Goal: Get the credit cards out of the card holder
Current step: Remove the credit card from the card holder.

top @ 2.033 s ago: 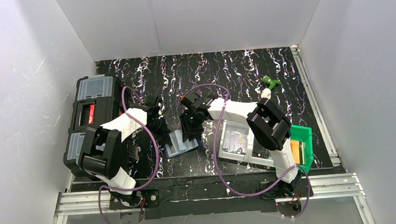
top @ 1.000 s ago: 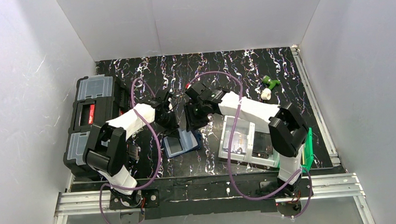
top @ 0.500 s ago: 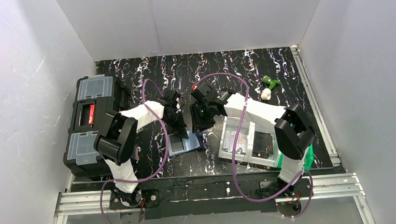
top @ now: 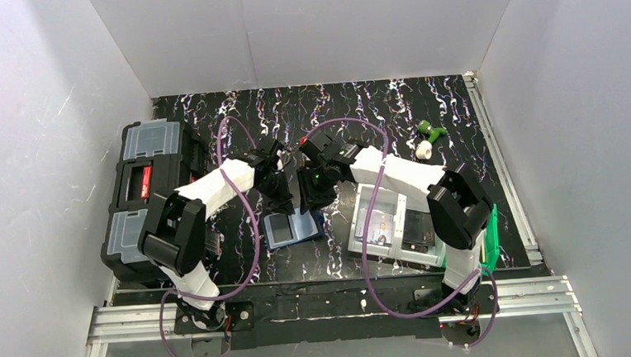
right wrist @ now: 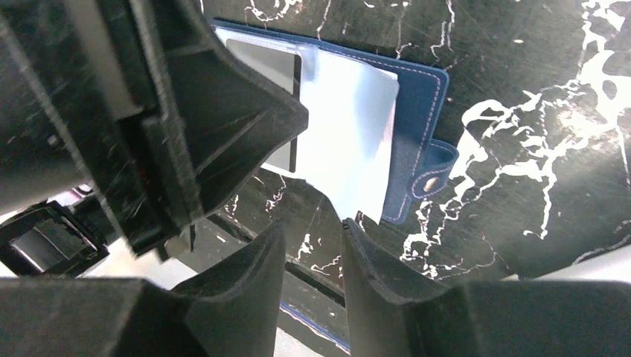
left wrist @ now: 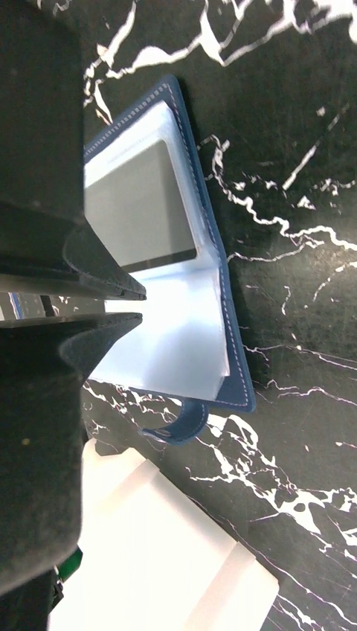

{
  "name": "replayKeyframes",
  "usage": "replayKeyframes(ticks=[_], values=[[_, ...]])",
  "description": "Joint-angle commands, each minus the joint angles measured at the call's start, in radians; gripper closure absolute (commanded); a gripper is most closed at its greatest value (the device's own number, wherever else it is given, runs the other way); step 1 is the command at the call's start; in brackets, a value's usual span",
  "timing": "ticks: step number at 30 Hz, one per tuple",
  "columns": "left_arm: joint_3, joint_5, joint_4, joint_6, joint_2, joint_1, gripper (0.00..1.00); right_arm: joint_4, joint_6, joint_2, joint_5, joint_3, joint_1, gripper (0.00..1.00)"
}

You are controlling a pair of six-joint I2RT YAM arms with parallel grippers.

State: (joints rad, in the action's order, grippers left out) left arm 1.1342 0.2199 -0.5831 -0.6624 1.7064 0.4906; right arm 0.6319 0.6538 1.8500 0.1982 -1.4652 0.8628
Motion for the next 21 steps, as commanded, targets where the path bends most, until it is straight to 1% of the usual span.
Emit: replayKeyframes(ticks=[1, 6, 10, 17, 21], values=[[0.015, -0.075, -0.093, 0.033, -0.088, -0.028, 0.88, -0.001, 0.007, 0.028, 0.047, -0.073, 0.01, 0.6], [-0.042, -0.094, -0.118, 0.046, -0.149, -0.079, 0.88, -0.029, 0.019, 0.078, 0.115, -0.096, 0.012, 0.6], [-0.091, -0.087, -0.117, 0.055, -0.166, -0.113, 0.88, -0.056, 0.032, 0.14, 0.165, -0.115, 0.013, 0.6], [-0.152, -0.071, -0.067, 0.055, -0.16, -0.124, 0.9, -0.105, 0.062, 0.229, 0.237, -0.144, 0.012, 0.6], [-0.167, -0.058, -0.044, 0.053, -0.138, -0.124, 0.93, -0.118, 0.074, 0.26, 0.25, -0.148, 0.012, 0.6]])
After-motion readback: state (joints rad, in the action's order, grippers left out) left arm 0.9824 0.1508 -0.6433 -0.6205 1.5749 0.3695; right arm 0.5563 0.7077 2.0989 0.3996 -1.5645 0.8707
